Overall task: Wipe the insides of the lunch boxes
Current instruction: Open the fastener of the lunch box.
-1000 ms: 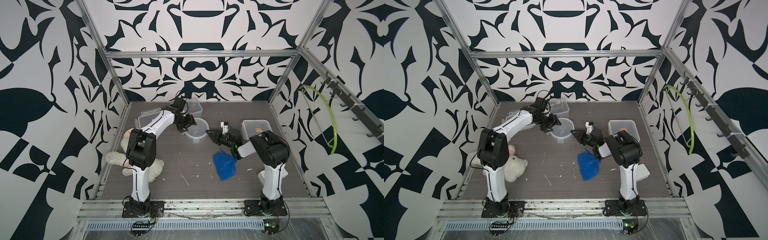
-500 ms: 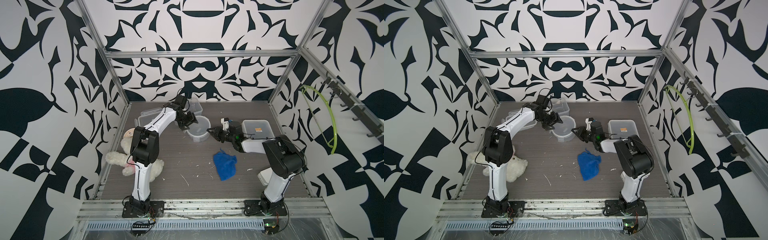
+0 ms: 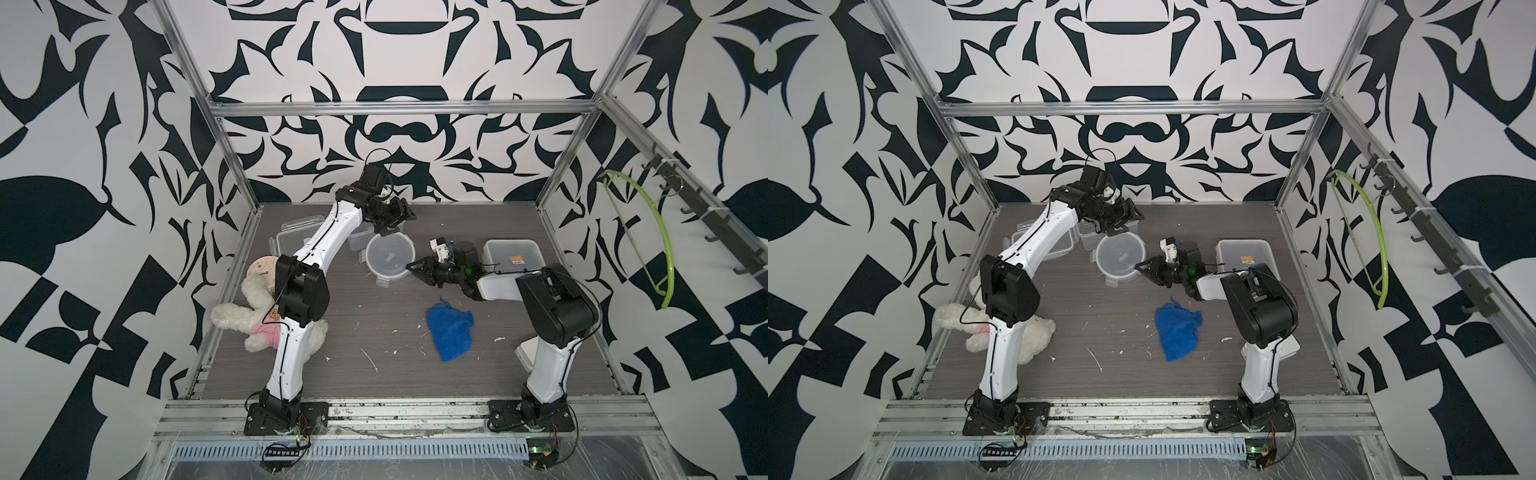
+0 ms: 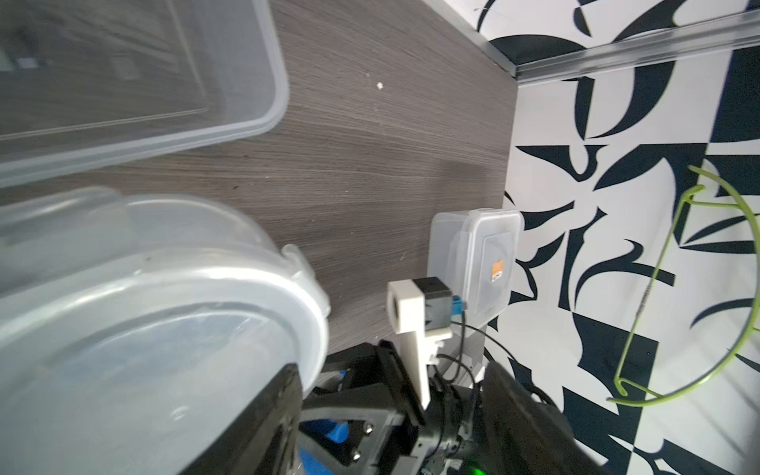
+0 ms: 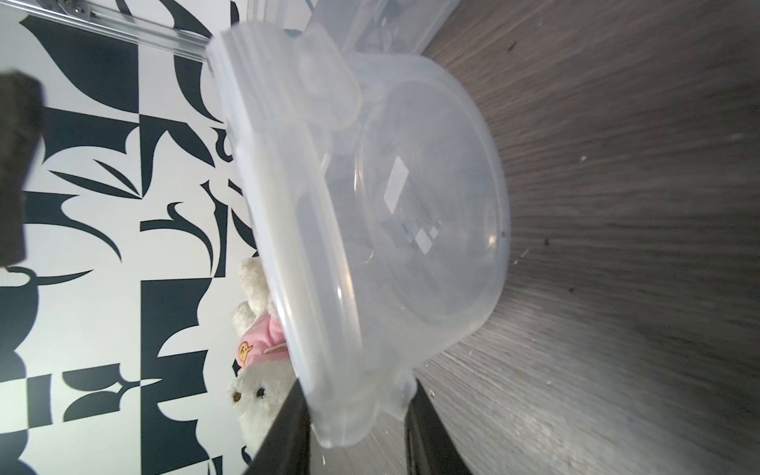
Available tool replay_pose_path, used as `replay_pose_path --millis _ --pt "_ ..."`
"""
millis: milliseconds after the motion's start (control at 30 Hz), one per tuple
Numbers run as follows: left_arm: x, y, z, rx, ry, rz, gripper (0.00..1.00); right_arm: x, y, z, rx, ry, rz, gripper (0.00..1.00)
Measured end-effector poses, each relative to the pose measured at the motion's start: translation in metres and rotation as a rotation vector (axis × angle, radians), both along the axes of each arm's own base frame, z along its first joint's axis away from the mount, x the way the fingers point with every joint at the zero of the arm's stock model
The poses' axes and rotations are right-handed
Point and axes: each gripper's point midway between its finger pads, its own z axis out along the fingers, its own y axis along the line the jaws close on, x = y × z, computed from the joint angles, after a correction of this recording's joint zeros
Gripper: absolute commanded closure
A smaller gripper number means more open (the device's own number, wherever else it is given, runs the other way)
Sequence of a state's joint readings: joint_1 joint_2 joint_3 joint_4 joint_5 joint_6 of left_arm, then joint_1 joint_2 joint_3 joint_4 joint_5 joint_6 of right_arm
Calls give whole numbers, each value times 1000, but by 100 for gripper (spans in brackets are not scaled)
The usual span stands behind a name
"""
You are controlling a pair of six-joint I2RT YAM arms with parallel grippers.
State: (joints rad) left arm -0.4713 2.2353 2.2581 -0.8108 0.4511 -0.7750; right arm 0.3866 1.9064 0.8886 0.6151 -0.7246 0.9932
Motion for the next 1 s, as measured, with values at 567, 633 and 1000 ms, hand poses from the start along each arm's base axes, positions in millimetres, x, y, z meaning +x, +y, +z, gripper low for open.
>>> replay_pose_path --millis 567,633,1000 --pt "-15 3 -85 111 133 -52 28 -5 -23 -4 28 157 -50 100" --pt "-16 0 -86 93 134 -63 28 -7 -28 -3 -13 171 -64 100" --pt "-22 -23 -86 34 118 -107 29 11 -61 26 -503 74 -135 100"
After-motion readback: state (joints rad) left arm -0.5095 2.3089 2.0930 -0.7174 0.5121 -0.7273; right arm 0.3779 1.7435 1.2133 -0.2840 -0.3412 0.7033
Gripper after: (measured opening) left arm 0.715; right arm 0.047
